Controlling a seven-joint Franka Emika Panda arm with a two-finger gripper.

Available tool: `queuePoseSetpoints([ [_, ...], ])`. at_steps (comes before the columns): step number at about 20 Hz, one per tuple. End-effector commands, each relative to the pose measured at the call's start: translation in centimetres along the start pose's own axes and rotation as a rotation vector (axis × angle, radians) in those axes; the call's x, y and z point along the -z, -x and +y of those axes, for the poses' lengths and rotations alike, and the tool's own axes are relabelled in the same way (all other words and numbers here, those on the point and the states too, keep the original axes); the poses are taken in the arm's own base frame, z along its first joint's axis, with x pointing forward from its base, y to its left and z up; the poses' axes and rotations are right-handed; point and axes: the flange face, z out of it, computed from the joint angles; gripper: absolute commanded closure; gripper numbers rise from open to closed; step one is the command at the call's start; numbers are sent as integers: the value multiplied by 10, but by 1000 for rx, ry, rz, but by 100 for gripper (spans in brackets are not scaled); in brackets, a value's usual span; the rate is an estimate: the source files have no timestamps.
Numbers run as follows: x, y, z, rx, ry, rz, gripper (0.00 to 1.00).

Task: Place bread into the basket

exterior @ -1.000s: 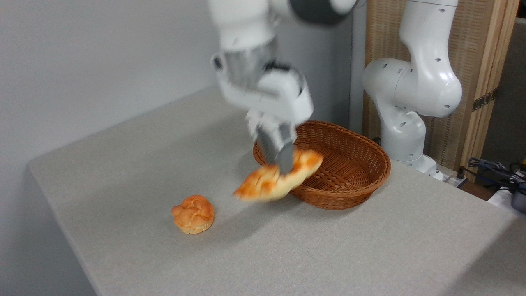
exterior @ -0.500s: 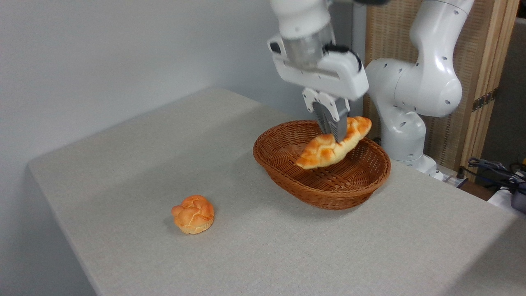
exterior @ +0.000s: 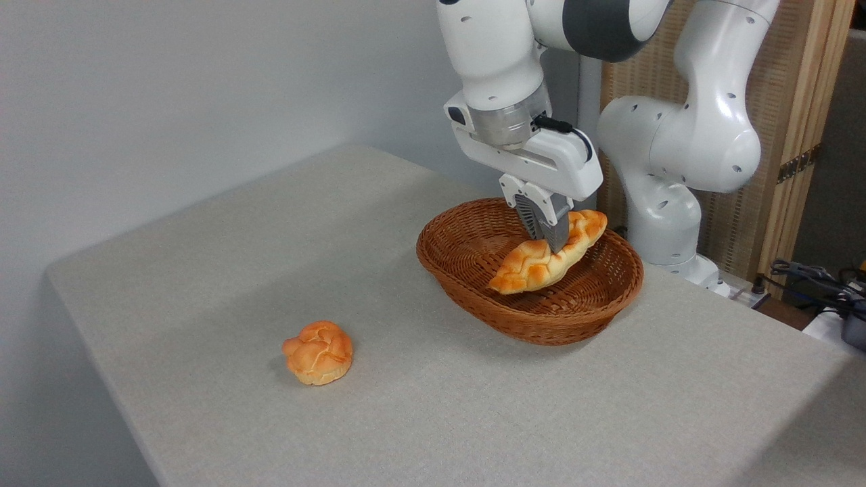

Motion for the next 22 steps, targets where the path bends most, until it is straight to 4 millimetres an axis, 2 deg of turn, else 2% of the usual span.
queuePoseSetpoints([
  [1,-2,-4,-1,-6,12,21,17],
  [4,-2,-3,-2,-4,13,22,11],
  [6,-3,-4,-2,-5,15,20,0],
  [11,-1,-4,-2,-6,13,22,0],
  [14,6,-6,-1,-5,17,50,0],
  [17,37,-16,-12,5,13,105,0],
  [22,121,-45,-42,2,-71,182,0],
])
